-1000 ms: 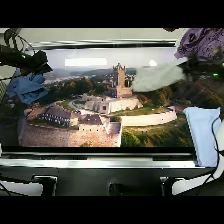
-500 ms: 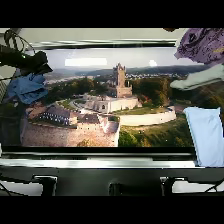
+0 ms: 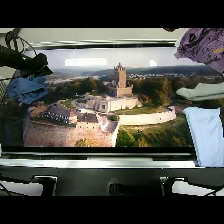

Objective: Fold the clothes and pants, and hang the long-sleeved shirts on hangers.

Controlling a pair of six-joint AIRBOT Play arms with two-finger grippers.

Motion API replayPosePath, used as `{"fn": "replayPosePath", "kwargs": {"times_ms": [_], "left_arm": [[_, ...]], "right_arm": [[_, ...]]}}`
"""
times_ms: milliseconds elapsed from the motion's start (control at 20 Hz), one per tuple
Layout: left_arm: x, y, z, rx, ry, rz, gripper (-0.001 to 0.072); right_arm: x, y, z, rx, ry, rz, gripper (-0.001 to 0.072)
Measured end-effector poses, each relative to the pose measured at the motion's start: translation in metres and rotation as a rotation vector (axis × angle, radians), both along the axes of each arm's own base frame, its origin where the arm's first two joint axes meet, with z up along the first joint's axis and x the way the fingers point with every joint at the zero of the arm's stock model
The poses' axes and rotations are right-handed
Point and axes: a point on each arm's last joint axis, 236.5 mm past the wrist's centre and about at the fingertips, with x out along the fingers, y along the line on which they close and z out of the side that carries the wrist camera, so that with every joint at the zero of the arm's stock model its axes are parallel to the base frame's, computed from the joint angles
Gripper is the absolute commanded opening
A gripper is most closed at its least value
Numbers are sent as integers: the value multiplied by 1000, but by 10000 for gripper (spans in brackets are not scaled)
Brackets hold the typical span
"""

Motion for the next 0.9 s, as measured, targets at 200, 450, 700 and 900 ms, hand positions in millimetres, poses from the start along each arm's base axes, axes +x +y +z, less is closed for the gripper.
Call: {"fn": "replayPosePath", "kwargs": {"times_ms": [200, 450, 700, 900], "left_arm": [[-1, 0, 0, 3, 0, -6, 15], [-3, 0, -1, 7, 8, -15, 15], [-5, 0, -2, 9, 13, -20, 15], [-5, -1, -2, 9, 14, -21, 15]], "right_arm": [[-48, -12, -7, -39, 176, -79, 34], [-86, -17, -18, -59, 342, -108, 34], [-124, -14, -55, -51, 535, -86, 34], [-150, -7, -91, -36, 646, -56, 34]]}}
